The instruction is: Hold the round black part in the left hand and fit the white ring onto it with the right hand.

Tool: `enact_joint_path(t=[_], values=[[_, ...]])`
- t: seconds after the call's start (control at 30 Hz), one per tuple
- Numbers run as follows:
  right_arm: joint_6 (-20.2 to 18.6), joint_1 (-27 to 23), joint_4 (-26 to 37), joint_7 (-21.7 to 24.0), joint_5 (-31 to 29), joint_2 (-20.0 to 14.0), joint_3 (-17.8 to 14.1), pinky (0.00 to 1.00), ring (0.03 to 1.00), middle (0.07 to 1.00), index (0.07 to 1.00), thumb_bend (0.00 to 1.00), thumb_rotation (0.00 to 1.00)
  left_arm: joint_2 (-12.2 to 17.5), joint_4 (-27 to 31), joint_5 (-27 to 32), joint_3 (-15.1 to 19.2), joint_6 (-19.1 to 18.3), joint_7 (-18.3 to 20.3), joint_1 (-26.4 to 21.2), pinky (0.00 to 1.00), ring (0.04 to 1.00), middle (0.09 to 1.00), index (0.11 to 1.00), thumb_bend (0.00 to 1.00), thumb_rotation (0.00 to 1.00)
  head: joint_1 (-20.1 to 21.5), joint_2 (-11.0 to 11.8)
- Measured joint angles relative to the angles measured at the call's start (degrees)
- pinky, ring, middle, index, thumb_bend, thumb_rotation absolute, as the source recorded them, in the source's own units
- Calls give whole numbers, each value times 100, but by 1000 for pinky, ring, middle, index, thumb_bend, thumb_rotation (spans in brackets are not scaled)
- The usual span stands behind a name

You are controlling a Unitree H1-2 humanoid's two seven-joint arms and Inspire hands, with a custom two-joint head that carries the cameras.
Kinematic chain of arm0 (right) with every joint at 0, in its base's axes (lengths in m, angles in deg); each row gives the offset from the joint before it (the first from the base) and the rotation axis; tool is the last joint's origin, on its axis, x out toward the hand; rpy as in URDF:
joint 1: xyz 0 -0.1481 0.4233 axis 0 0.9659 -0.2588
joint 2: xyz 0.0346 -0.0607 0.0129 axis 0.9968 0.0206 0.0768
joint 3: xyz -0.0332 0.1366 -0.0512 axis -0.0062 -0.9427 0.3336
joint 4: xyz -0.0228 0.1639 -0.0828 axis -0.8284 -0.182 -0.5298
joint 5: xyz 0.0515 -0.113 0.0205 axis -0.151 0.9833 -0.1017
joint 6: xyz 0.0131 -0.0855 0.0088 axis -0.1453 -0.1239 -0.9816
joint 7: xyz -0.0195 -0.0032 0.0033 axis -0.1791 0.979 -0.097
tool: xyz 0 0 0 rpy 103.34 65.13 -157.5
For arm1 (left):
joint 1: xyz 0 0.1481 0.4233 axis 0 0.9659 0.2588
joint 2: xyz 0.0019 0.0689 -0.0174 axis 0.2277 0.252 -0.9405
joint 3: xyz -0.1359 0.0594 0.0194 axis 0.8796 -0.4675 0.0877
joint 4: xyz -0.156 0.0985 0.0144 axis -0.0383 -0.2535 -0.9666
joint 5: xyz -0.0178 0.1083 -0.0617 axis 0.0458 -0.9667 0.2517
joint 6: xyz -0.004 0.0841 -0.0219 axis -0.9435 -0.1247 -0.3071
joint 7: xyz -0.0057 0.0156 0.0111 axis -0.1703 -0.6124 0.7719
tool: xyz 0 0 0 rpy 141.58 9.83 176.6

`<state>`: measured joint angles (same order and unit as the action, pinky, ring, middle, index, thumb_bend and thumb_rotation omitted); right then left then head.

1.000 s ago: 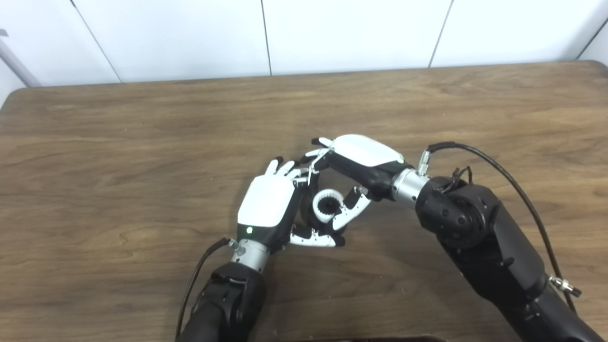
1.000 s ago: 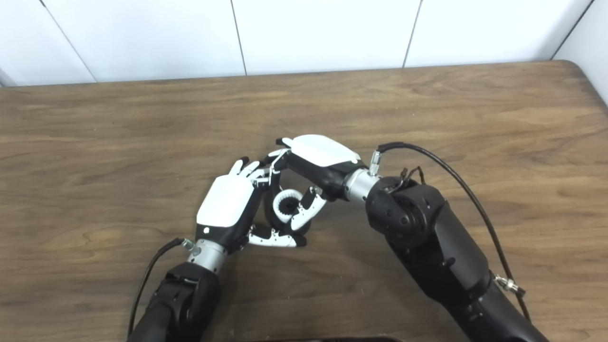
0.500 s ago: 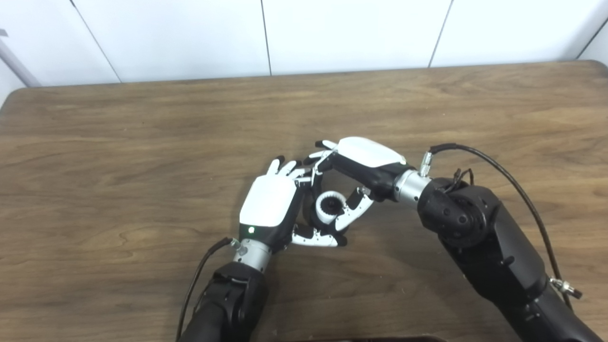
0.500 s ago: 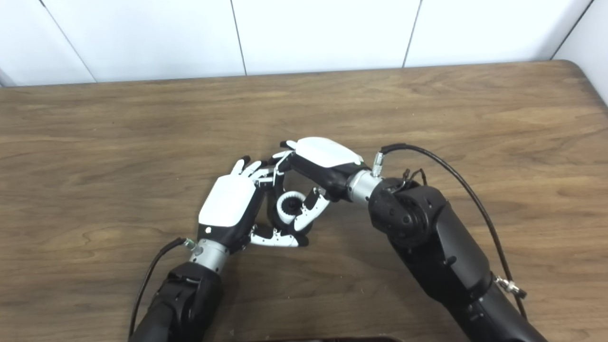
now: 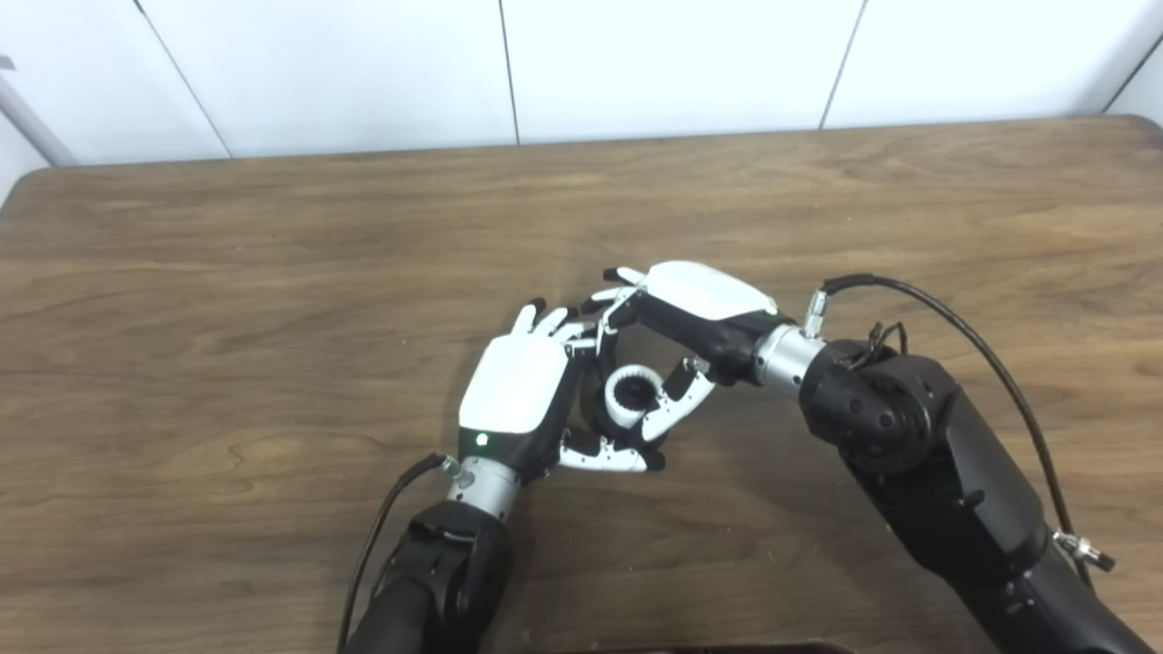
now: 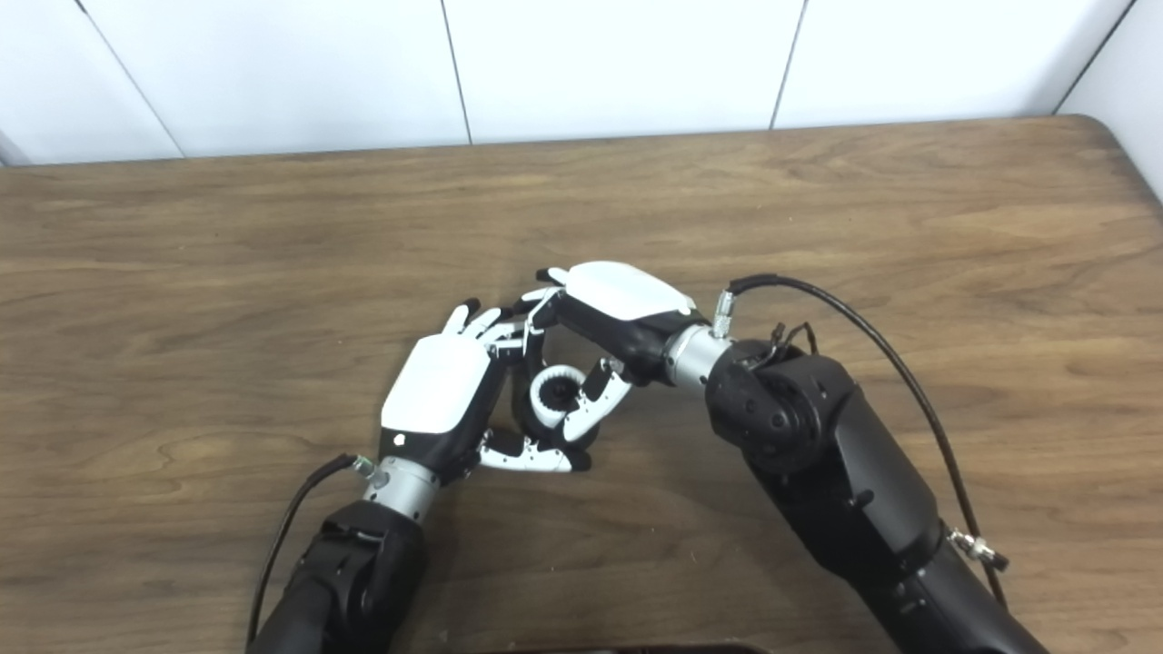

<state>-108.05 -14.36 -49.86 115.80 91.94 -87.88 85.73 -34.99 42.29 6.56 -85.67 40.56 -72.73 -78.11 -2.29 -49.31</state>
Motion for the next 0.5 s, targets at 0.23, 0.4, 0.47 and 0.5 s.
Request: enact_joint_path(t=[0.23,0.4,0.47,0.5], values=[[1,-2,0,8,40,-101,-6,983,1000,907,633,983,261,-5,-39,0,-1,14,-48,-9,984,904,811,486,519,54,44,0],[-1,-2,0,8,62,-138,-7,986,1000,910,649,1000,258,-4,-44,2,0,18,-58,-10,985,907,811,486,519,54,44,0],[-1,-3,0,8,62,-138,-6,983,1000,910,648,1000,265,-5,-45,2,0,18,-58,-11,985,907,810,485,520,54,44,0],[0,-4,0,8,63,-138,-6,981,1000,909,646,1000,264,-4,-46,2,-1,18,-58,-11,984,906,809,485,520,54,44,0]])
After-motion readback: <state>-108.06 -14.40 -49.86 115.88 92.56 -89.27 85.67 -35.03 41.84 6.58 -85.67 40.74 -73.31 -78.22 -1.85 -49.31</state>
